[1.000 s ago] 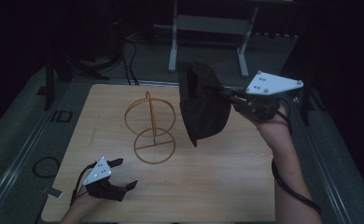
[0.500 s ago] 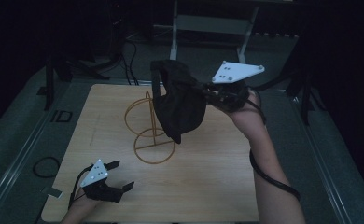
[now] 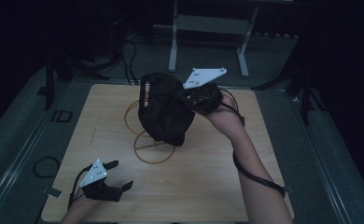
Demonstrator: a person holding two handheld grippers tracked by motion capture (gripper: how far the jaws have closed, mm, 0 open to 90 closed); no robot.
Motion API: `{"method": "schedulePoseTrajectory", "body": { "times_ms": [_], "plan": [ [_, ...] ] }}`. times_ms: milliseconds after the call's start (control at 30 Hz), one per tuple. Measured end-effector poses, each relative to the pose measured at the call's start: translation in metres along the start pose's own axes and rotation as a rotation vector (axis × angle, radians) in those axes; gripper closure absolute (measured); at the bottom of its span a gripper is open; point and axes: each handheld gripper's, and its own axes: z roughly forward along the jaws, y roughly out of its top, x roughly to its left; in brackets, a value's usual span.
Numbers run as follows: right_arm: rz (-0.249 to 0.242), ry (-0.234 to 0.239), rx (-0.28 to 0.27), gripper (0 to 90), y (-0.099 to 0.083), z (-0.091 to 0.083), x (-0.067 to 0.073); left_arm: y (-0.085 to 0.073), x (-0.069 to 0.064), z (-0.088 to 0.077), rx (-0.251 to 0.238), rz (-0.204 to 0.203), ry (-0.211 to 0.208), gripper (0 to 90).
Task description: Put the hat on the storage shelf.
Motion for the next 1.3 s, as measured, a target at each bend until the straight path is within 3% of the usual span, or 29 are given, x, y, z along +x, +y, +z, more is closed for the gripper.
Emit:
{"method": "schedulePoseTrajectory", "body": {
  "times_ms": [300, 767, 967, 1300],
  "plan": [
    [0.028, 0.048, 0.043, 88.5, -0.005, 0.024, 0.003, -0.001, 0.0, 0.0, -0.005, -0.001, -0.002, 5.2],
    [0.095, 0.056, 0.068, 88.4, -0.008, 0.049, 0.008, -0.002, -0.002, 0.0, -0.007, 0.002, -0.006, 5.3],
    [0.124, 0.091, 0.063, 87.8, -0.013, 0.056, 0.007, -0.003, -0.001, 0.0, -0.008, 0.001, -0.009, 5.3],
    [0.145, 0.132, 0.066, 76.1, -0.017, 0.063, 0.008, -0.003, -0.002, 0.0, -0.009, 0.002, -0.014, 5.3]
  ]
}}
